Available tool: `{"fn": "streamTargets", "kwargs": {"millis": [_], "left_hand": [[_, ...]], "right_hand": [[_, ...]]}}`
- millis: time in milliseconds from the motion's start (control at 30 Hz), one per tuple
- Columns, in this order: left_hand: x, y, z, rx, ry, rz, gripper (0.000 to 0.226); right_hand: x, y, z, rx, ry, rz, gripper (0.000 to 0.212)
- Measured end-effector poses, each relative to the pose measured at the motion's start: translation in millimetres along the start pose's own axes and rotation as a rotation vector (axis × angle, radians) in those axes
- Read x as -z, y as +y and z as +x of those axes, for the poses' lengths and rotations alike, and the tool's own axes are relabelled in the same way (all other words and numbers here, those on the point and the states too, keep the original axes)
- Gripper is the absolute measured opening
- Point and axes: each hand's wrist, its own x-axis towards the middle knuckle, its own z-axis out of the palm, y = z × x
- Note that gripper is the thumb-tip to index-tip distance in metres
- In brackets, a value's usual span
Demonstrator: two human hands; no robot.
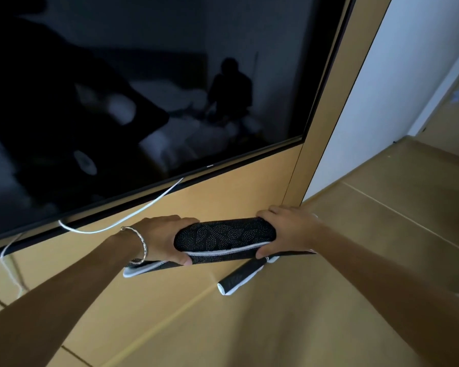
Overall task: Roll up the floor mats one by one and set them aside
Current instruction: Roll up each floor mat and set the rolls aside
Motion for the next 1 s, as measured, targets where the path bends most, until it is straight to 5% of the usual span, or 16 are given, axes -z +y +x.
{"fn": "streamTargets", "kwargs": {"millis": [500, 833, 1000], "left_hand": [[-77, -4, 164, 0.345, -0.043, -0.050, 0.075], [-272, -16, 231, 0.656, -0.309, 0.039, 0.093], [-370, -44, 257, 0.654, -0.355, 0.033, 0.074]], "right_hand": [[-116, 145, 186, 0.359, -0.159, 0.081, 0.081], [-320, 145, 249, 0.553, -0.302, 0.098, 0.080], [-431, 135, 265, 0.506, -0.349, 0.144, 0.076]]}}
